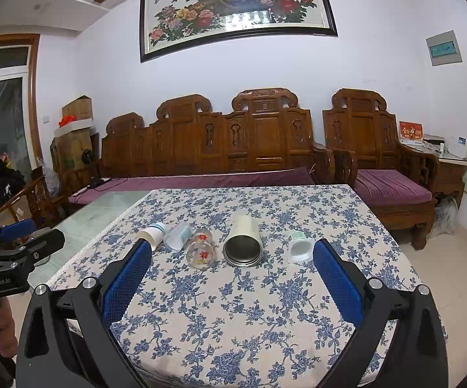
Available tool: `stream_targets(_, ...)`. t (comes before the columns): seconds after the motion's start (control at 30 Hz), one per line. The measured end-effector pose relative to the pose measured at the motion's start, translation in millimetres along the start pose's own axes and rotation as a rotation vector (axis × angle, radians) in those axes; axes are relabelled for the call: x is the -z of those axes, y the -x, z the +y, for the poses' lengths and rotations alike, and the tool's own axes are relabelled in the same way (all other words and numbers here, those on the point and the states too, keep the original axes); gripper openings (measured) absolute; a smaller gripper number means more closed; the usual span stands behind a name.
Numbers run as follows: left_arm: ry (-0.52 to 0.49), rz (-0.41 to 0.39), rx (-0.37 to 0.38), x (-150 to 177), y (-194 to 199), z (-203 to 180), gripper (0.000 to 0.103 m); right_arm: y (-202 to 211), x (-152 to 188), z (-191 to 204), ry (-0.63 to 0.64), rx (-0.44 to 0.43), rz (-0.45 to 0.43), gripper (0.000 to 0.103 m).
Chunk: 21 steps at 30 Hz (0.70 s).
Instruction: Flip cup upside down
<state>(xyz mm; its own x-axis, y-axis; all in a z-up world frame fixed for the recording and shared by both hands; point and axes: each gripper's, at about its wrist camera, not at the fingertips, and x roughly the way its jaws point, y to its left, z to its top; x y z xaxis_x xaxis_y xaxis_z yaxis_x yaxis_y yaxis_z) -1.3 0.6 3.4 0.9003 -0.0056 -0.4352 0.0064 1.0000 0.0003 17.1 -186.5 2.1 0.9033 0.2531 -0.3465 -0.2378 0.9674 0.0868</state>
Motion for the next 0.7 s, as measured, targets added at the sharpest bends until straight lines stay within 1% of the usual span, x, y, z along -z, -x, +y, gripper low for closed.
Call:
stream_targets(0.5,-0.004,-0.005,0.000,-1.3,3.8,-1.6,0.095,1.7,-1.6,3.1,0.000,-0.004,0.003,0.101)
stream_targets(0.7,-0.005,0.016,-0.006,-2.0,-1.8,-1.1,0.095,-7.4,1.7,-0.7,-0.007,-0.001,0.020,0.101)
